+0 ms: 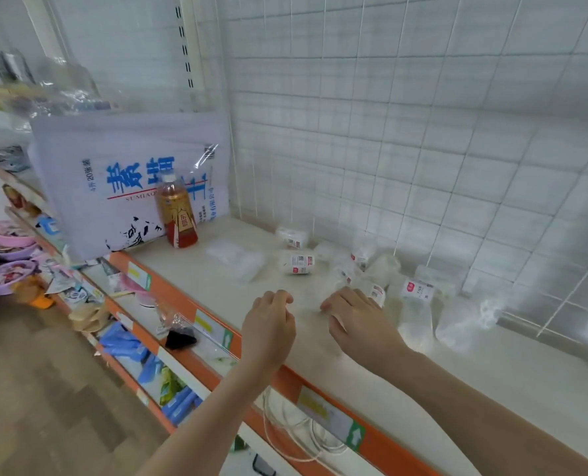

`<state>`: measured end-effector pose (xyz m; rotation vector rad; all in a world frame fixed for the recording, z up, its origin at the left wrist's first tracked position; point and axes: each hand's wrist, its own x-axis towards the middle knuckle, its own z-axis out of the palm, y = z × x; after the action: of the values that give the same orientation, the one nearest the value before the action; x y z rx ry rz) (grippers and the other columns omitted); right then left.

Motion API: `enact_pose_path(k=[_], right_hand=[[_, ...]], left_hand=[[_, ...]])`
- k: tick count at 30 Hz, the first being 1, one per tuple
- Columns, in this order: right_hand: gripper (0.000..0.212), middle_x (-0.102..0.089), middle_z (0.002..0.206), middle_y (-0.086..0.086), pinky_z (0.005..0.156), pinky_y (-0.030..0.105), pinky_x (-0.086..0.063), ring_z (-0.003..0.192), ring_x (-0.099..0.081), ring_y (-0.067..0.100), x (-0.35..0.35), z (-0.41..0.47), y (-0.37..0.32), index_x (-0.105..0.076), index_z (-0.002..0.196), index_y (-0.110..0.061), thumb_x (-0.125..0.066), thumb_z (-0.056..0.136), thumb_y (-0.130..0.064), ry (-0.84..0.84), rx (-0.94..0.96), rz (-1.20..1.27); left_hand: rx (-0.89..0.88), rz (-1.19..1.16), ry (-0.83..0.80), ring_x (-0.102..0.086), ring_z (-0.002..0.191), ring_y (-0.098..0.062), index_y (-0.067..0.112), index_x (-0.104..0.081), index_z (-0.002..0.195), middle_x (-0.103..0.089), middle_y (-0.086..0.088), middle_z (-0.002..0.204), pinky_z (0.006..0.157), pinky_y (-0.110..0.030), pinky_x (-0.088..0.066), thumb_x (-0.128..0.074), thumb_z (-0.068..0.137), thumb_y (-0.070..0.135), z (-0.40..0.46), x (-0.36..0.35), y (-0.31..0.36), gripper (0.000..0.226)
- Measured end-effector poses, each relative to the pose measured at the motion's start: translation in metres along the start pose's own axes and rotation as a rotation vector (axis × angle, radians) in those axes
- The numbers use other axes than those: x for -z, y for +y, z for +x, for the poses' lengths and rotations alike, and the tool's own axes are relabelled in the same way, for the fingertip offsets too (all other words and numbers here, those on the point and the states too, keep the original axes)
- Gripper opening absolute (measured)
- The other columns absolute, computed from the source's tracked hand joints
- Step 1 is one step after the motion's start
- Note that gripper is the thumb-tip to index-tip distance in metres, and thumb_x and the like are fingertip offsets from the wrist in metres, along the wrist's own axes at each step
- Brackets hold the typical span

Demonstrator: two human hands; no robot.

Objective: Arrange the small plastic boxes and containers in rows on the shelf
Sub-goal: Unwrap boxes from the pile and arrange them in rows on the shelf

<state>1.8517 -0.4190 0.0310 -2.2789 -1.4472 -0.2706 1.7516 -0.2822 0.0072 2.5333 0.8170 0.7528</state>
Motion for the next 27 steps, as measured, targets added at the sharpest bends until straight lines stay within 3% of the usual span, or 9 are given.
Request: enact_pose_path(k=[7,15,21,27], right_hand=[[0.033,-0.048,0.124,0.001,0.097,0.034,-0.035,0.118,-0.043,0.021,-0.03,0.052,-0.016,-0.052,0.125,-0.016,-0.045,0.092,-0.017,-0.086,0.004,-0.077],[0.036,-0.047,0.126,0.004,0.101,0.033,-0.033,0.12,-0.042,0.023,-0.049,0.109,-0.026,-0.05,0.128,-0.013,-0.043,0.093,-0.015,-0.098,0.047,-0.078],[0.045,-0.038,0.138,0.007,0.104,0.031,-0.034,0.127,-0.036,0.023,-0.071,0.154,-0.034,-0.04,0.136,-0.009,-0.045,0.091,-0.008,-0.248,0.264,-0.119],[0.055,-0.021,0.154,0.013,0.109,0.034,-0.026,0.141,-0.019,0.024,-0.095,0.183,-0.041,-0.03,0.141,-0.007,-0.046,0.089,-0.007,-0.383,0.256,-0.166]], left_hand=[[0.083,-0.015,0.011,-0.045,0.108,-0.027,0.005,-0.051,0.12,-0.053,-0.013,0.116,0.084,-0.034,-0.041,-0.042,0.087,-0.001,0.042,0.005,-0.05,0.035],[0.152,0.179,-0.082,-0.04,0.119,-0.03,0.011,-0.037,0.134,-0.044,-0.012,0.133,0.093,-0.037,-0.039,-0.045,0.092,0.014,0.092,0.002,-0.08,0.043],[0.087,0.023,0.028,-0.043,0.119,-0.023,0.015,-0.051,0.124,-0.052,-0.005,0.128,0.095,-0.034,-0.038,-0.04,0.082,-0.01,0.127,0.013,-0.108,0.05],[0.037,0.131,-0.201,-0.027,0.135,-0.021,0.015,-0.041,0.136,-0.038,-0.003,0.144,0.106,-0.037,-0.032,-0.042,0.082,-0.009,0.169,0.019,-0.135,0.059]])
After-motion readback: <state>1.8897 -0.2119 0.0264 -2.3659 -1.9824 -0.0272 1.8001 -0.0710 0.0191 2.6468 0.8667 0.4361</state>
